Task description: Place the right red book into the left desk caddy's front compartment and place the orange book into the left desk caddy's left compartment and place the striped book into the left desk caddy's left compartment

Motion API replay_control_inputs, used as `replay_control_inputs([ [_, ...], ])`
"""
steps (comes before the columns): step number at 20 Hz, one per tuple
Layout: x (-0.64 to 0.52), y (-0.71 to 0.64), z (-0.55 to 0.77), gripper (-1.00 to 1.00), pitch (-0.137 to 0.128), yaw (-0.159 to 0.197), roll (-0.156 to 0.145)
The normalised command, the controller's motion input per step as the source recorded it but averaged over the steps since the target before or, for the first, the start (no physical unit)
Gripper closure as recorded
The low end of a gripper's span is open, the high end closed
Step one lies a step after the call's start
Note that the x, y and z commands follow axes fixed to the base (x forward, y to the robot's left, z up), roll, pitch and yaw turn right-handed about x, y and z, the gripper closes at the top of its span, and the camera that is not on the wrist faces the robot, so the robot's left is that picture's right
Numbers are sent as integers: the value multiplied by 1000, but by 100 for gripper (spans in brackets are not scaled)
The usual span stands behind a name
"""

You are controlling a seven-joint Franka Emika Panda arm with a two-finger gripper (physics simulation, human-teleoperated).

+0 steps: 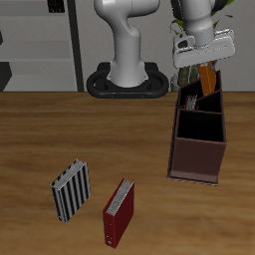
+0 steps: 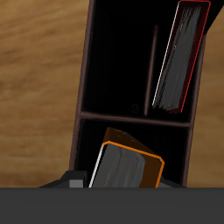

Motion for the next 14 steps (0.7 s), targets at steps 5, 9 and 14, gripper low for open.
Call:
replay_control_inputs([
  [5, 13, 93, -145, 100, 23, 23, 17],
  [9, 10, 53, -167, 100, 44, 14, 13],
  [14, 3, 127, -196, 100, 30, 27, 21],
])
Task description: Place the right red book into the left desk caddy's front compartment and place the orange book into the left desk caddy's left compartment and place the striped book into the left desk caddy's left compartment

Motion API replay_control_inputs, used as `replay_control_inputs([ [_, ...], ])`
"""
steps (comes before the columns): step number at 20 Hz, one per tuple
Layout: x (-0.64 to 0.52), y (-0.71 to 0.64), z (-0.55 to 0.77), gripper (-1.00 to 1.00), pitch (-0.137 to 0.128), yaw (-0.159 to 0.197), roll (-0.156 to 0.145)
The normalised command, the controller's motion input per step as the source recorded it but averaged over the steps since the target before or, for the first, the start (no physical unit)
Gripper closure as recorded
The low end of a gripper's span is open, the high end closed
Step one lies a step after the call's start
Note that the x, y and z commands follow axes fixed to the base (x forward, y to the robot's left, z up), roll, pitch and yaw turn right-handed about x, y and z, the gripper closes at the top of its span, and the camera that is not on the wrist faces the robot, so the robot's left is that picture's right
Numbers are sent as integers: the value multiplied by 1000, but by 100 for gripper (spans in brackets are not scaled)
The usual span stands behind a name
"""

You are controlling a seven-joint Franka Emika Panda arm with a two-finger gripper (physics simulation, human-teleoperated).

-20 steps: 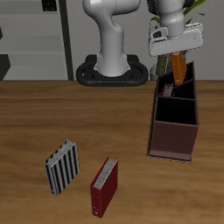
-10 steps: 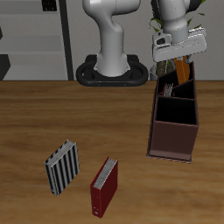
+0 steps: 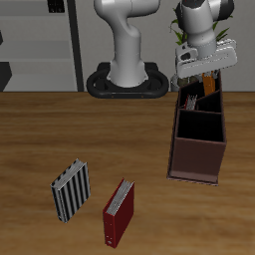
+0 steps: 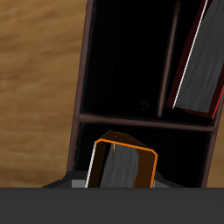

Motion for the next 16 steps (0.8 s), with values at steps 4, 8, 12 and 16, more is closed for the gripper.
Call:
replay_control_inputs([
  [4, -33, 189, -113, 100, 14, 21, 45],
  [8, -18, 262, -71, 100, 0, 46, 54],
  [12, -30, 82, -123, 100, 23, 17, 33],
  [16, 2, 38, -1, 100, -1, 7, 26],
])
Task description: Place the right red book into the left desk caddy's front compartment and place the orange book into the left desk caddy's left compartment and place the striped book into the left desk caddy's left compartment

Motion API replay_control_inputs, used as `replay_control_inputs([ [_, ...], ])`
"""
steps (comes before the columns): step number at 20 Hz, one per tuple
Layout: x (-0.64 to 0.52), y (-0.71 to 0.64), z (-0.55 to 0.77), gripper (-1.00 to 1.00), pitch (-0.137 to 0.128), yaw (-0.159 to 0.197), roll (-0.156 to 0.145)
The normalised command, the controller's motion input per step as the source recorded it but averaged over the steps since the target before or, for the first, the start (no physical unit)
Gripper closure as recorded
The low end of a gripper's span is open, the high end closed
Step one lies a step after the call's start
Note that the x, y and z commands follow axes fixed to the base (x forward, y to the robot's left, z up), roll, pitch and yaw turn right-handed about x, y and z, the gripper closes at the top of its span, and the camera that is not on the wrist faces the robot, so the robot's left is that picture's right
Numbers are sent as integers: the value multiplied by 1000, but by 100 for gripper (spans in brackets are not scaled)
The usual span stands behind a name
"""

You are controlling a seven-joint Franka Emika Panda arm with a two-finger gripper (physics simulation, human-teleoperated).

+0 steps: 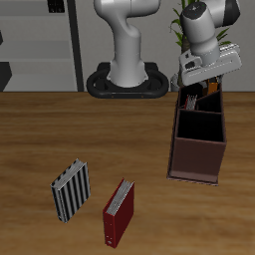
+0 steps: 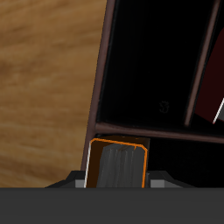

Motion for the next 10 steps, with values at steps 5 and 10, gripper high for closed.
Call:
replay_control_inputs([
  [5, -5, -54, -59, -100, 35, -9, 10],
  [10, -26, -73, -55, -100, 31, 4, 2],
])
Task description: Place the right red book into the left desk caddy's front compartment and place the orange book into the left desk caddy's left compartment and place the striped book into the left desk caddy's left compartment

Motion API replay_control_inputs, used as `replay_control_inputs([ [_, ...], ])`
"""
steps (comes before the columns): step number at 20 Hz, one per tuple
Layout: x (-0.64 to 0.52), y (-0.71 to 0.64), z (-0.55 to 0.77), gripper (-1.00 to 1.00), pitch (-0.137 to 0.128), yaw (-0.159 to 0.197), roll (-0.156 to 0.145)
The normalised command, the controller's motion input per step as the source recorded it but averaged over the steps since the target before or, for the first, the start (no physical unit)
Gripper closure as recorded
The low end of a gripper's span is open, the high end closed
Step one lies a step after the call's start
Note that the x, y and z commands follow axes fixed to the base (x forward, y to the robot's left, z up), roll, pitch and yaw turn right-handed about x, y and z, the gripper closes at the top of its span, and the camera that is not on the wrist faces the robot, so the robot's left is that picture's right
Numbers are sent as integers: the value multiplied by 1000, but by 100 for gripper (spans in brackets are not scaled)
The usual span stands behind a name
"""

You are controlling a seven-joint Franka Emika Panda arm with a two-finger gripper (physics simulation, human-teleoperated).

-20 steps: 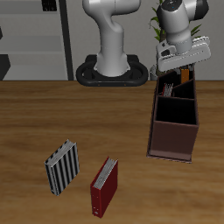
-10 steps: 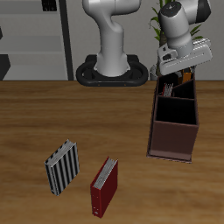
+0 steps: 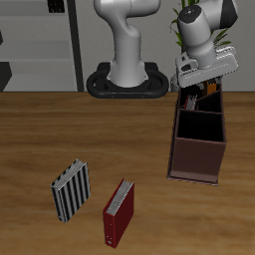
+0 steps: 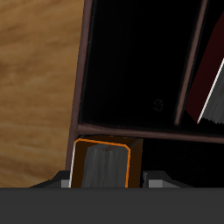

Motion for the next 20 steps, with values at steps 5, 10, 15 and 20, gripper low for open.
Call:
replay_control_inputs([
  [5, -30, 13, 42, -100, 3, -4, 7],
  [10, -13, 4, 74, -100, -2, -1, -2],
  [15, -33, 19, 163, -100, -22, 5, -6],
  [20, -109, -20, 285, -100, -42, -24, 4],
])
